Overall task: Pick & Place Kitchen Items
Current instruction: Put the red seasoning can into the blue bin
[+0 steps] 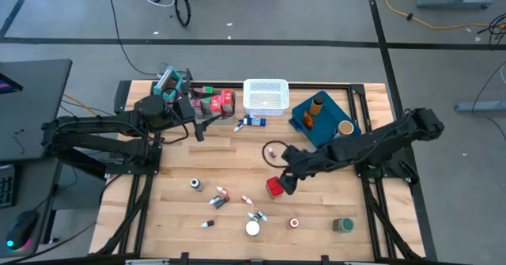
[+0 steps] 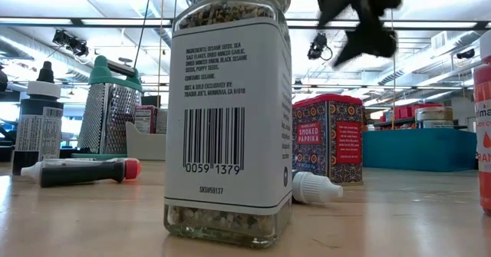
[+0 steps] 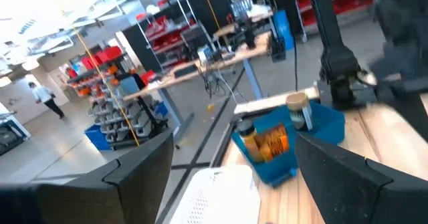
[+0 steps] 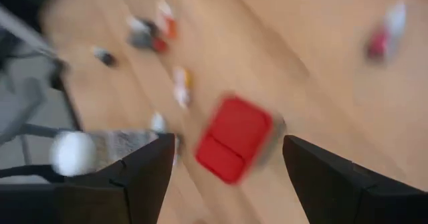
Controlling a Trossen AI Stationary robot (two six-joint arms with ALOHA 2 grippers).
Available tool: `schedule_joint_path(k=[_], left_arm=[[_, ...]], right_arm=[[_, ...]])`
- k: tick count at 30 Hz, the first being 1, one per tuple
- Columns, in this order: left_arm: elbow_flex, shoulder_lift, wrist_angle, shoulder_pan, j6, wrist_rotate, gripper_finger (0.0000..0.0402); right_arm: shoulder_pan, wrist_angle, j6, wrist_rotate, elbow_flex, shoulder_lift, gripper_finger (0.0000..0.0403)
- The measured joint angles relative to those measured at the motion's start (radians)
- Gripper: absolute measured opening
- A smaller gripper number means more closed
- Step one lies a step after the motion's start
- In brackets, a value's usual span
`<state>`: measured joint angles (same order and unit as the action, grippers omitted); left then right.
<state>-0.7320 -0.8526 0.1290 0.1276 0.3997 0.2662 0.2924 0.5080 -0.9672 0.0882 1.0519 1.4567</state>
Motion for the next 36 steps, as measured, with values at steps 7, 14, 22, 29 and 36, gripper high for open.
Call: schedule_joint_path(k=[7,14,22,29,36], left_arm=[[0.0,0.0,-0.012,0.0,-0.003,0.002,0.0316],[0.0,0.0,-0.028,0.0,-0.003,0.002,0.0316],[0.0,0.0,-0.027,0.0,-0.003,0.003,0.0316],[0.001,0.0,-0.027,0.0,0.018,0.01,0.0316],[0.001,0.0,-0.026,0.0,0.027,0.011,0.0316]], right_arm=[[-0.009,-0.034,-0.076,-0.062,0.0,0.127,0.0288],[-0.028,-0.17,-0.146,-0.079,0.001,0.224,0.0288],[-0.028,-0.212,0.081,-0.072,0.001,0.251,0.0288],[-0.032,-0.2,0.319,0.033,0.002,0.25,0.0282],[-0.095,-0.192,0.369,0.073,0.002,0.241,0.0267]])
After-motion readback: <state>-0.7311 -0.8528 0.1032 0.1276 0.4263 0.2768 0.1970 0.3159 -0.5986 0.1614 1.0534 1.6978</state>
